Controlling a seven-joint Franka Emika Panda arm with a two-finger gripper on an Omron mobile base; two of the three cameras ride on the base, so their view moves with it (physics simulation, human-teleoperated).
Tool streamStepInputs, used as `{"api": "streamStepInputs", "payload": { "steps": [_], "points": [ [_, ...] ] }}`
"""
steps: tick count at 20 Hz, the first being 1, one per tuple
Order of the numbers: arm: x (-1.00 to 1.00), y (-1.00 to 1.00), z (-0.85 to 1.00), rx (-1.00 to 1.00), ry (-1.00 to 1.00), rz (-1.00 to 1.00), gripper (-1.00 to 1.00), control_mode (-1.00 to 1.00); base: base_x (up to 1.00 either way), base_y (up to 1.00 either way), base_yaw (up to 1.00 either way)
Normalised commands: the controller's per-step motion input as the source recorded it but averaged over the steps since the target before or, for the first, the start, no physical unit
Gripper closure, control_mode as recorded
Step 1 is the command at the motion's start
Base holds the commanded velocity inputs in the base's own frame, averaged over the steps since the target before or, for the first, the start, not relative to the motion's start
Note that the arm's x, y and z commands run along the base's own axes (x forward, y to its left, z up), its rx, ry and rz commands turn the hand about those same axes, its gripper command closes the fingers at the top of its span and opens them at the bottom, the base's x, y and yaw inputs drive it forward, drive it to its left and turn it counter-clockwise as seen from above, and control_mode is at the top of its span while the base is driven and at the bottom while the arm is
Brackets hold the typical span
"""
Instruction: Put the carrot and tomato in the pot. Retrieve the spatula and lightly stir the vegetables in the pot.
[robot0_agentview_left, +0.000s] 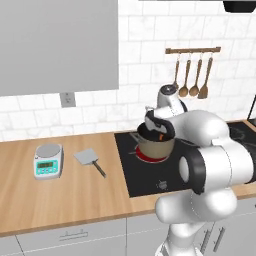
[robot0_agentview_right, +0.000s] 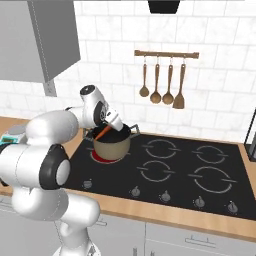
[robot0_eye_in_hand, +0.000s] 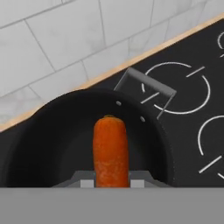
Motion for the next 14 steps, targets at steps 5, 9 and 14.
{"api": "streamStepInputs", "payload": {
  "steps": [5,9,14],
  "points": [
    [0.12,0.01,-0.22,-0.03,-0.07,-0.04,1.0,-1.0,0.0,0.0,0.0],
    [0.11,0.05,-0.26,-0.08,-0.13,-0.05,1.0,-1.0,0.0,0.0,0.0],
    [0.41,0.02,-0.09,-0.05,-0.07,-0.08,1.0,-1.0,0.0,0.0,0.0]
  ]
}}
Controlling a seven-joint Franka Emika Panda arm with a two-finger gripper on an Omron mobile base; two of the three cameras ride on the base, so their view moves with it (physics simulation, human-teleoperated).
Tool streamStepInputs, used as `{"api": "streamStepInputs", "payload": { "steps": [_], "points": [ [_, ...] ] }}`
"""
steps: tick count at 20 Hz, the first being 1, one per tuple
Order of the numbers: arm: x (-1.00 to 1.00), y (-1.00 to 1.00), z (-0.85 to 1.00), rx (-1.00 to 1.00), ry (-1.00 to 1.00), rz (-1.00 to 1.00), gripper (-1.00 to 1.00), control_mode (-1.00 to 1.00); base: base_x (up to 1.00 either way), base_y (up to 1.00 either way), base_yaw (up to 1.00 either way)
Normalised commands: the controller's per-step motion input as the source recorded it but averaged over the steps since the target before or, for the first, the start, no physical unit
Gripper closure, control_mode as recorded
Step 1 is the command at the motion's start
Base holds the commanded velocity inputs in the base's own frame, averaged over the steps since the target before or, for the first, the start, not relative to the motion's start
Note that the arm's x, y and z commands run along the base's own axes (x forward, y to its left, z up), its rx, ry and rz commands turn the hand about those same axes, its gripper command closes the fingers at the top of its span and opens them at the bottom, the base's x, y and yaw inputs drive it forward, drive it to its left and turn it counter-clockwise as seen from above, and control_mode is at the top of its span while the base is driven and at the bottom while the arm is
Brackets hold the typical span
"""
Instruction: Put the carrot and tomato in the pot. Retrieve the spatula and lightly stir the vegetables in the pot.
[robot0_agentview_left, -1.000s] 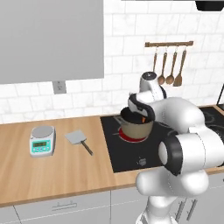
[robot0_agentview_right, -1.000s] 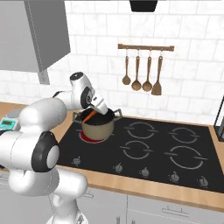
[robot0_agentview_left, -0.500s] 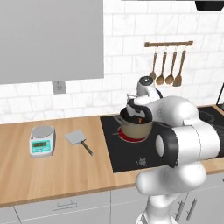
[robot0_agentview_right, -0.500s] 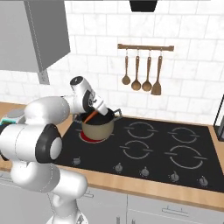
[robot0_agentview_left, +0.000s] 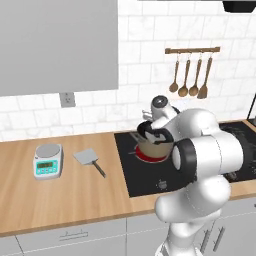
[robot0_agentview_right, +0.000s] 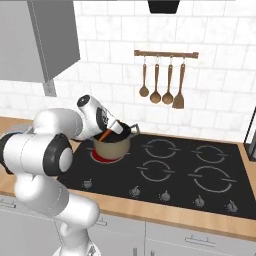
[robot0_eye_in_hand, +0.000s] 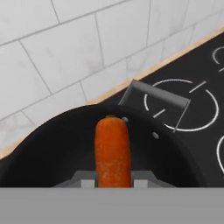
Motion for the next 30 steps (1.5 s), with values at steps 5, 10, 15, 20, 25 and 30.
{"api": "streamStepInputs", "payload": {
  "steps": [5,10,15,20,25,30],
  "points": [
    [0.54,0.0,0.0,0.0,0.0,-0.08,1.0,-1.0,0.0,0.0,0.0],
    [0.07,0.0,0.31,0.15,0.06,-0.04,1.0,-1.0,0.0,0.0,0.0],
    [0.31,-0.05,0.2,0.04,0.01,-0.04,1.0,-1.0,0.0,0.0,0.0],
    [0.73,-0.04,-0.27,0.0,0.02,-0.01,1.0,-1.0,0.0,0.0,0.0],
    [0.38,0.0,-0.64,0.0,0.01,0.0,1.0,-1.0,0.0,0.0,0.0],
    [0.01,0.0,-0.51,-0.02,0.0,-0.04,-1.0,-1.0,0.0,0.0,0.0]
  ]
}}
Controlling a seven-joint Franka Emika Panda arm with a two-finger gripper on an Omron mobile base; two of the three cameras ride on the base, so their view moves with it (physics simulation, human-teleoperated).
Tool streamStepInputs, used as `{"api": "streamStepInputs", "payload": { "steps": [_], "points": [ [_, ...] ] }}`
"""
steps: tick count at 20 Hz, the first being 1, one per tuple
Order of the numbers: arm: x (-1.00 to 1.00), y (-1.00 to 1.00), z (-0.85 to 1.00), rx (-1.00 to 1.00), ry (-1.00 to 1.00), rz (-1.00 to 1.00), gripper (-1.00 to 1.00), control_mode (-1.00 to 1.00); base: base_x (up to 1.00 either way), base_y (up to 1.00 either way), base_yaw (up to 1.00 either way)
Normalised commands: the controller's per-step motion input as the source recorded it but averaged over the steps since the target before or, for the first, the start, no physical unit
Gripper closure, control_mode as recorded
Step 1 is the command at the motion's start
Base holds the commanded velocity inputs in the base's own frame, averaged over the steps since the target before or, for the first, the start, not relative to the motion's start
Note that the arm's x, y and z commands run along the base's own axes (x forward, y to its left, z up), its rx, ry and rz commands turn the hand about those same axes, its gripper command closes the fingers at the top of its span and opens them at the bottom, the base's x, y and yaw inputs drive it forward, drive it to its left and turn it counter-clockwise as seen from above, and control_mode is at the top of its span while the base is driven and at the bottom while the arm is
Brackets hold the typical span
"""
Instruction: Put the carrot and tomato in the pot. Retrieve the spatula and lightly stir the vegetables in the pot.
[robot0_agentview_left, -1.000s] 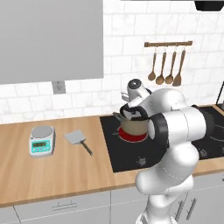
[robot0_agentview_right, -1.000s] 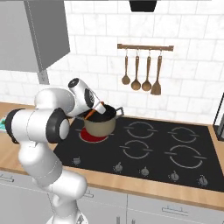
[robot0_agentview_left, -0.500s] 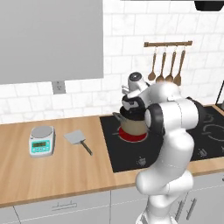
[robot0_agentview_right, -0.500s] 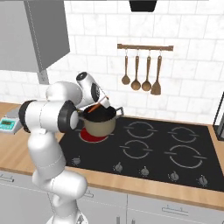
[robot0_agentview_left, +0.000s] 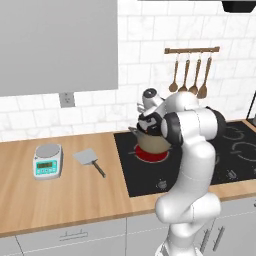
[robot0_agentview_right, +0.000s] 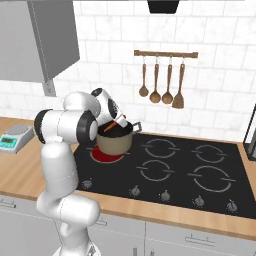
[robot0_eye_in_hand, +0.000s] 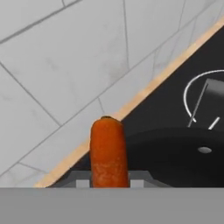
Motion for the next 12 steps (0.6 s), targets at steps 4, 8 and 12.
{"api": "streamStepInputs", "payload": {
  "steps": [4,8,12],
  "points": [
    [0.0,0.0,-0.21,-0.02,0.0,-0.06,-1.0,-1.0,0.0,0.0,0.0],
    [-0.47,0.0,0.0,0.0,0.0,-0.06,-1.0,-1.0,0.0,0.0,0.0],
    [-0.42,0.0,0.27,0.0,0.01,-0.02,-1.0,-1.0,0.0,0.0,0.0]
  ]
}}
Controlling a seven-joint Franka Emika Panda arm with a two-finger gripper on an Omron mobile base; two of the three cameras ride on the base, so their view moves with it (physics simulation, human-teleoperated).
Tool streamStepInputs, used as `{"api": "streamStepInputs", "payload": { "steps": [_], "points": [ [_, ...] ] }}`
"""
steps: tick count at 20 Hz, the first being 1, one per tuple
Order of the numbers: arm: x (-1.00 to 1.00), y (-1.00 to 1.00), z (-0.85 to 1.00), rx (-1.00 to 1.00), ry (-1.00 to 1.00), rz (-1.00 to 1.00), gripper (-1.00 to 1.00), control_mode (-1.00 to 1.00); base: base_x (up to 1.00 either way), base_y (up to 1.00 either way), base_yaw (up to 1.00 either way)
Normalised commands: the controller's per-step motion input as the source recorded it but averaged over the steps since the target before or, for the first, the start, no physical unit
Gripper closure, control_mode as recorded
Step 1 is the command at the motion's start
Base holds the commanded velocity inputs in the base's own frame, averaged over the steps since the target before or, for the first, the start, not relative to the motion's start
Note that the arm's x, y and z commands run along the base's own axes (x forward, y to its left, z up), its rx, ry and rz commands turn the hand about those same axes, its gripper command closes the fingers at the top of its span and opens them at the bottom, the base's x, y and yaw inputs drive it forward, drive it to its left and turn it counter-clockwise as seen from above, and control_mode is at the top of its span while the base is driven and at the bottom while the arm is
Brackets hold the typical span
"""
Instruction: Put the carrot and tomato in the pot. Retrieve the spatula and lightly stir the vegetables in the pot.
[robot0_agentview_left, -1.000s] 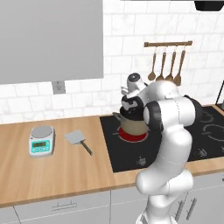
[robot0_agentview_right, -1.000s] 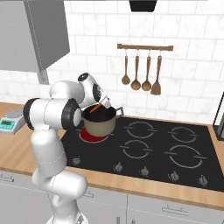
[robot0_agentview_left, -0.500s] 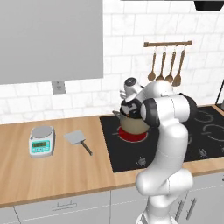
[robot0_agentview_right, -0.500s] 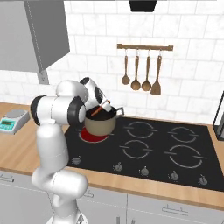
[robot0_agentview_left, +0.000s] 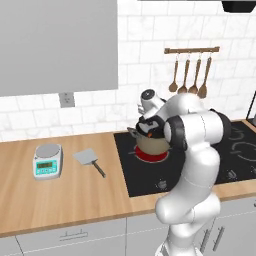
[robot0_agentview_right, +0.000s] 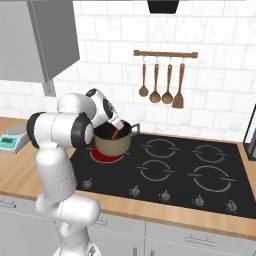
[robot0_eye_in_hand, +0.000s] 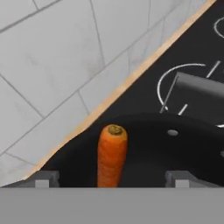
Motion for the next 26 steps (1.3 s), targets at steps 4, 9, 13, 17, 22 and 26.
{"api": "streamStepInputs", "payload": {
  "steps": [4,9,13,17,22,26],
  "points": [
    [-0.29,0.0,0.93,0.04,0.04,0.0,-1.0,-1.0,0.0,0.0,0.0],
    [-0.68,-0.01,0.98,0.12,0.01,0.01,-1.0,-1.0,0.0,0.0,0.0],
    [-1.0,0.05,0.35,0.13,0.06,0.1,-1.0,-1.0,0.0,0.0,0.0],
    [-1.0,0.49,0.0,0.03,0.0,0.2,-1.0,-1.0,0.0,0.0,0.0],
    [-0.98,0.98,0.0,-0.03,0.0,0.44,-1.0,-1.0,0.0,0.0,0.0],
    [-0.79,1.0,0.0,-0.07,0.0,0.53,-1.0,-1.0,0.0,0.0,0.0]
  ]
}}
